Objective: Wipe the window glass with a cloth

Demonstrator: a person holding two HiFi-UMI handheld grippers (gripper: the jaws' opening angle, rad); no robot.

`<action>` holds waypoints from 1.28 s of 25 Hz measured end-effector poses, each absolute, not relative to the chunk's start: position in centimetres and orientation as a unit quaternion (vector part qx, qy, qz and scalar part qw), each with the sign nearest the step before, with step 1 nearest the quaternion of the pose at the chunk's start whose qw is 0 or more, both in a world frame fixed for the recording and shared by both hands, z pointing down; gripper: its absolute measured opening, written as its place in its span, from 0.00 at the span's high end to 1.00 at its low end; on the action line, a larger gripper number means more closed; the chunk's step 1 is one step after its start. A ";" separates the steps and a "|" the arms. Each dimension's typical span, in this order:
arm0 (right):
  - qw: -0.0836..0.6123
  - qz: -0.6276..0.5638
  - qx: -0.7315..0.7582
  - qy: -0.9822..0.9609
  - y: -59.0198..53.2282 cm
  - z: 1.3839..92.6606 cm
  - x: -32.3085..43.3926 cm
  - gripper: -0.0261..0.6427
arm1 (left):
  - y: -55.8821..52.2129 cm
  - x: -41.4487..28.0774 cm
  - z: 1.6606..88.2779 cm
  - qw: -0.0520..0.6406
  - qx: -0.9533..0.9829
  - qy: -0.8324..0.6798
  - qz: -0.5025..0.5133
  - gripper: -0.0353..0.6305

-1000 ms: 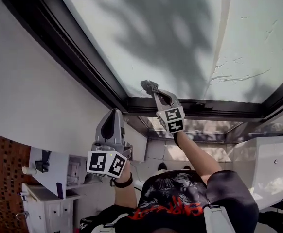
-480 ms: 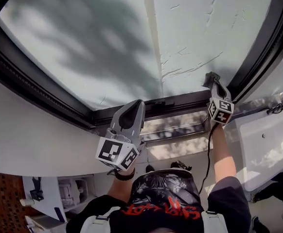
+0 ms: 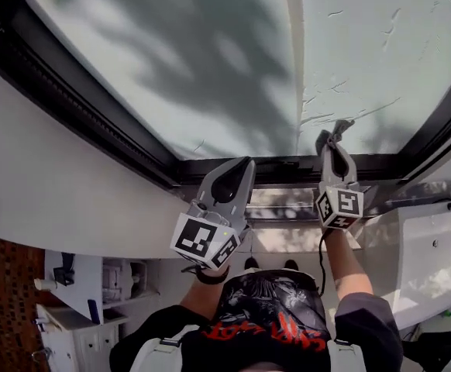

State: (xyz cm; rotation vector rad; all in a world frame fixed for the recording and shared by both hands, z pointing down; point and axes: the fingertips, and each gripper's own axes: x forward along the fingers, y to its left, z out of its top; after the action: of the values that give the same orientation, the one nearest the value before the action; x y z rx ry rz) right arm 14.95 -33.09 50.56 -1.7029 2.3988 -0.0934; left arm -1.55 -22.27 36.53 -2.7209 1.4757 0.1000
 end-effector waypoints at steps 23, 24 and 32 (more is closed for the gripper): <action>-0.028 -0.108 -0.581 0.806 -30.6 59.6 9.5 0.92 | -22.9 -8.9 37.7 -0.013 -0.885 0.460 0.073 0.97; -0.023 -0.112 -0.613 0.782 -30.3 59.8 13.2 0.92 | -23.1 -7.4 37.7 -0.014 -0.894 0.443 0.073 0.97; -0.011 -0.102 -0.789 0.605 -25.3 59.7 32.9 0.93 | -22.4 0.6 37.6 -0.019 -0.935 0.347 0.077 0.97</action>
State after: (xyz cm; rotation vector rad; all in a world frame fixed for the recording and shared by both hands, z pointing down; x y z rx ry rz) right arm 32.90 -25.31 59.66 -2.4977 1.9155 -0.3240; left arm 0.56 -22.35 37.61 -2.9714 1.1027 0.2441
